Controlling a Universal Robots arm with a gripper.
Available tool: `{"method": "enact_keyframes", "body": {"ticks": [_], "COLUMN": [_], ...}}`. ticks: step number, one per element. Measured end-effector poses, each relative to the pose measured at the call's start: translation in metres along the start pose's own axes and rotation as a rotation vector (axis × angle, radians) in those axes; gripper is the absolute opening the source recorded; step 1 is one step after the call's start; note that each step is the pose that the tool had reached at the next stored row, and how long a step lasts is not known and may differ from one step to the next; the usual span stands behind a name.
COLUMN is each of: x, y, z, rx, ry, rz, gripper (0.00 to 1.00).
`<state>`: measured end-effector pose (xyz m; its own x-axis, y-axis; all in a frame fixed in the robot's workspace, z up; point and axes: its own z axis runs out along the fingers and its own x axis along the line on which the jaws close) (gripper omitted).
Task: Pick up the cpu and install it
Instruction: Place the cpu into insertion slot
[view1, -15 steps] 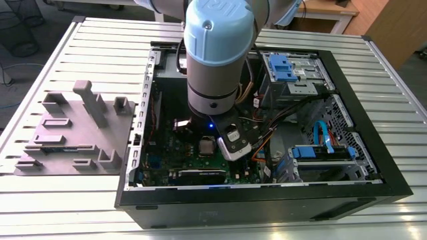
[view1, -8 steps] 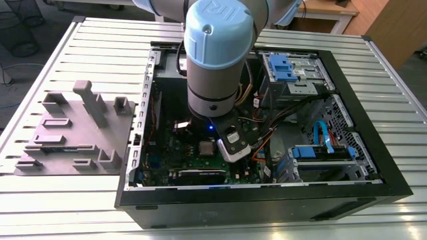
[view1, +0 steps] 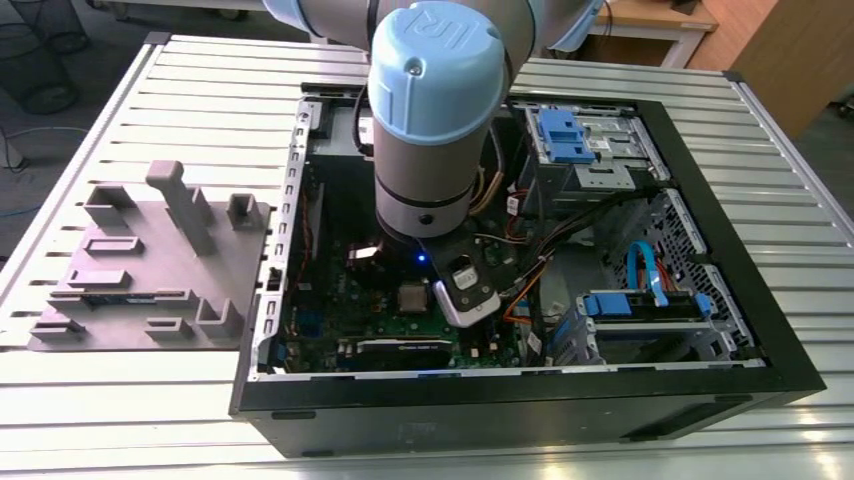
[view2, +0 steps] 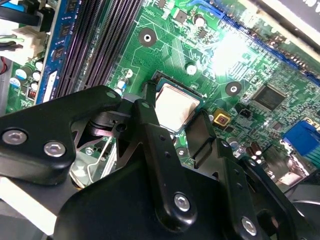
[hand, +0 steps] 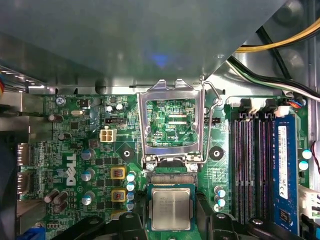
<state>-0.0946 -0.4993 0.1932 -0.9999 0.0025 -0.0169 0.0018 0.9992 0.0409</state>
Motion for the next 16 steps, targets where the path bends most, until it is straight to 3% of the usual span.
{"method": "enact_keyframes", "body": {"ticks": [16], "x": [-0.002], "y": [0.002], "z": [0.0034], "rx": [0.0004], "ry": [0.0004], "rz": [0.0], "gripper": [0.48]}}
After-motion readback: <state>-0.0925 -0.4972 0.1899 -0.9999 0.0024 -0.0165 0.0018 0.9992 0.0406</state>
